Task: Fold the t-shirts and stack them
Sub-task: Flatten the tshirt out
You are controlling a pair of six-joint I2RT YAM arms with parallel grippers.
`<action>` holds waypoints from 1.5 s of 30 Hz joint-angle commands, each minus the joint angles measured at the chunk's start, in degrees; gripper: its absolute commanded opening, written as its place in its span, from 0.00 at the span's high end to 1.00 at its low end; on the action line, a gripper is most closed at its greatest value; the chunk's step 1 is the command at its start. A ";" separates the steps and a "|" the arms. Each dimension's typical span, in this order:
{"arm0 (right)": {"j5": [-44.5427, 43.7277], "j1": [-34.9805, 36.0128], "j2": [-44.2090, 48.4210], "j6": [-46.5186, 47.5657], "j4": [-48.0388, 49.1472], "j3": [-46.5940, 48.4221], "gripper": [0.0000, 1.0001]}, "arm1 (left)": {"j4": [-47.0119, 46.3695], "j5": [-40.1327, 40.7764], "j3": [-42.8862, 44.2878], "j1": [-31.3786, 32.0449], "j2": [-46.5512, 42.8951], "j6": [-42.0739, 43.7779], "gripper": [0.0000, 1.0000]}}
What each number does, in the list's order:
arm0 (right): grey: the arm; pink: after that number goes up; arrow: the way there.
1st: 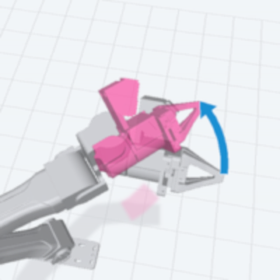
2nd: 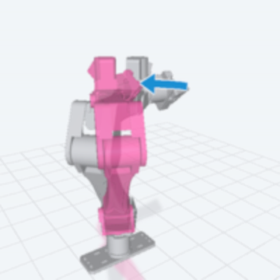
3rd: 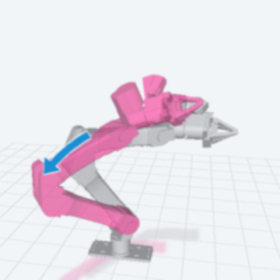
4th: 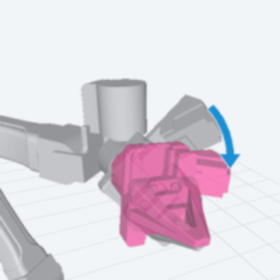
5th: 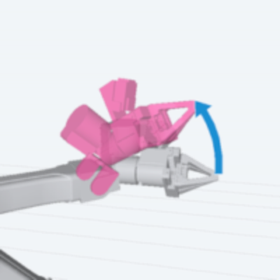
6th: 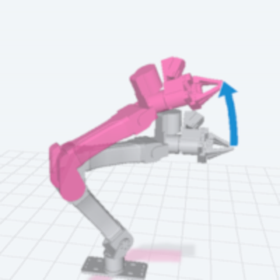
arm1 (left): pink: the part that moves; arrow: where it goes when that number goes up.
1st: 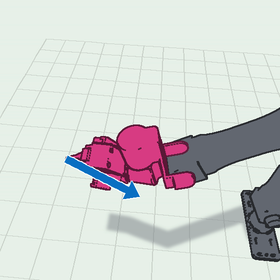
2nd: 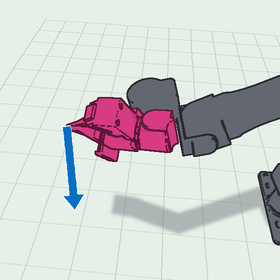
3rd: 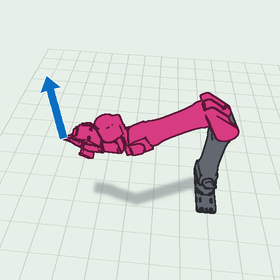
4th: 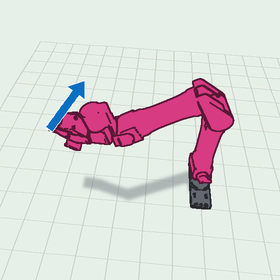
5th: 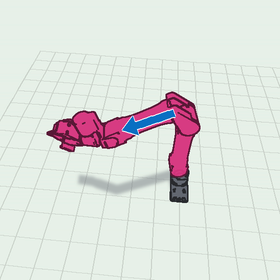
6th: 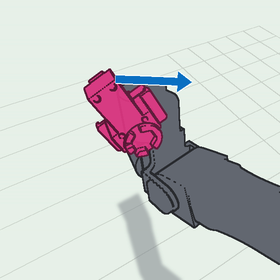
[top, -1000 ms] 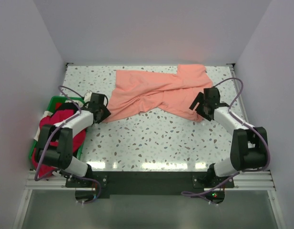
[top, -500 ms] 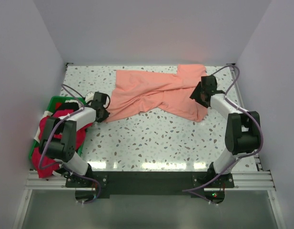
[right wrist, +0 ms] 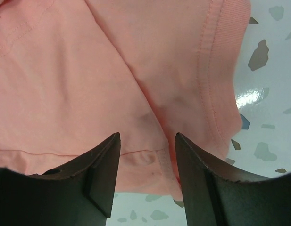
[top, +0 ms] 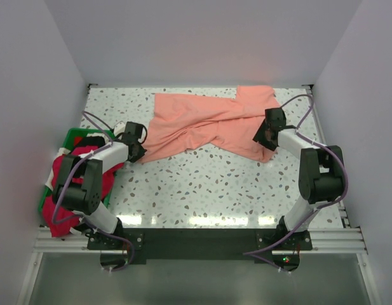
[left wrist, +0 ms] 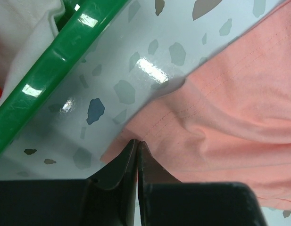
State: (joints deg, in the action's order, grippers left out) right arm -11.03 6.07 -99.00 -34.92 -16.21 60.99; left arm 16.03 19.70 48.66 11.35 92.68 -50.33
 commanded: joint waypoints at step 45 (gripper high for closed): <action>-4.97 -0.79 27.80 2.31 -13.50 -7.19 1.00 | 2.16 0.78 -2.07 -0.10 -9.72 2.08 1.00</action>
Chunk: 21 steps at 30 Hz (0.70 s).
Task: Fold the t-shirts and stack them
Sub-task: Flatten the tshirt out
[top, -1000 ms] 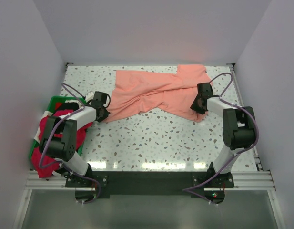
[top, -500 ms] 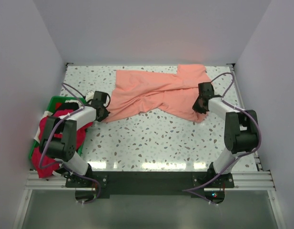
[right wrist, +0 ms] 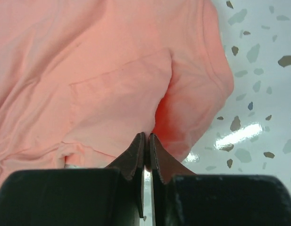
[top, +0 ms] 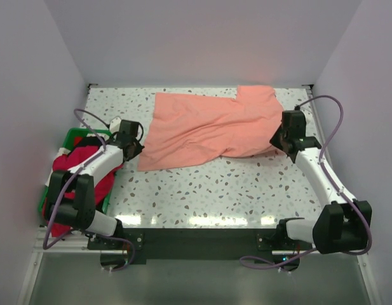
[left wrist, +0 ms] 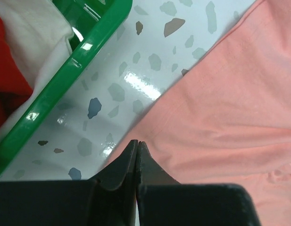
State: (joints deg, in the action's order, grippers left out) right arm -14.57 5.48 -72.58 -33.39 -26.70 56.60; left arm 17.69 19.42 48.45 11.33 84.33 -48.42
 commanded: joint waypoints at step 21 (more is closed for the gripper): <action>1.65 -0.20 5.25 1.57 -0.72 -10.28 0.92 | -1.34 -2.99 -9.78 2.11 -1.81 -3.96 0.57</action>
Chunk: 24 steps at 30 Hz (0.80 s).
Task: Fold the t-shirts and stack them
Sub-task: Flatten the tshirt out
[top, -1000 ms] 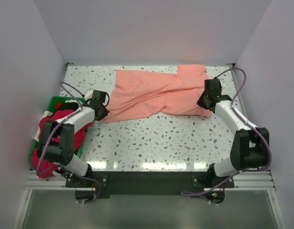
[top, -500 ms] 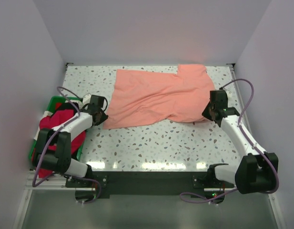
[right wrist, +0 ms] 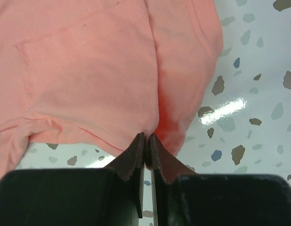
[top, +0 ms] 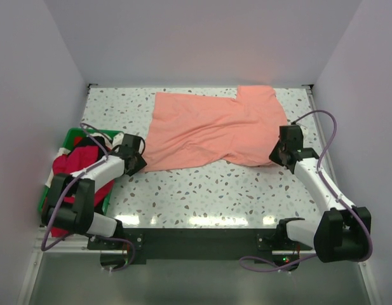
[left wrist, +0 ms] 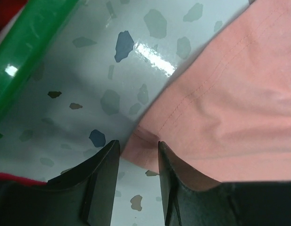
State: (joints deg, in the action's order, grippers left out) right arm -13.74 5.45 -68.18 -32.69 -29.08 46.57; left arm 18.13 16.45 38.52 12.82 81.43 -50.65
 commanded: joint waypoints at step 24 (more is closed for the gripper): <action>-4.46 -0.18 8.50 0.34 -5.98 -1.75 0.97 | 3.40 2.98 7.62 -2.80 -6.62 3.81 1.00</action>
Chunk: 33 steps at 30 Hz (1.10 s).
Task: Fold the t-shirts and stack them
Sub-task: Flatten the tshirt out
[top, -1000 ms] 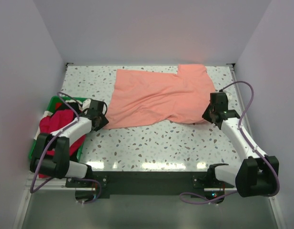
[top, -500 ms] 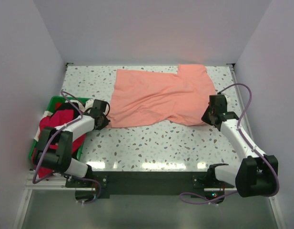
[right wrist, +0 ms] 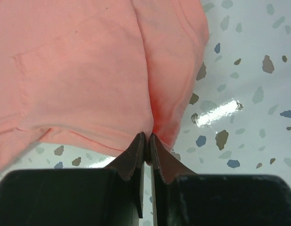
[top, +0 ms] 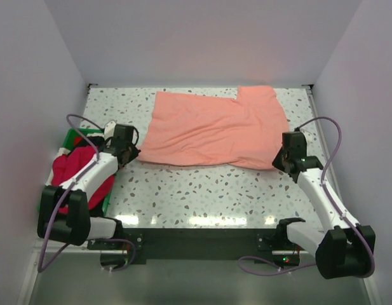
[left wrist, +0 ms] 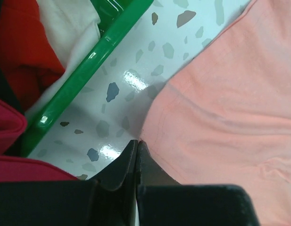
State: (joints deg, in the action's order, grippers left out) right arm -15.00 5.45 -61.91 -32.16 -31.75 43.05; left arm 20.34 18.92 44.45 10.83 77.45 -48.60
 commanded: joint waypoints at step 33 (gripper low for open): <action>-4.60 -0.27 -7.42 12.65 -6.07 63.65 1.00 | 3.84 -7.75 55.38 -4.94 0.31 10.37 1.00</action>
State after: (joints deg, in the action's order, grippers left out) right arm -21.30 5.43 -60.95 -21.41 -47.03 106.98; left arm 28.40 12.10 95.70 6.76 69.80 -40.53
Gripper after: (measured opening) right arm 0.080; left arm 0.017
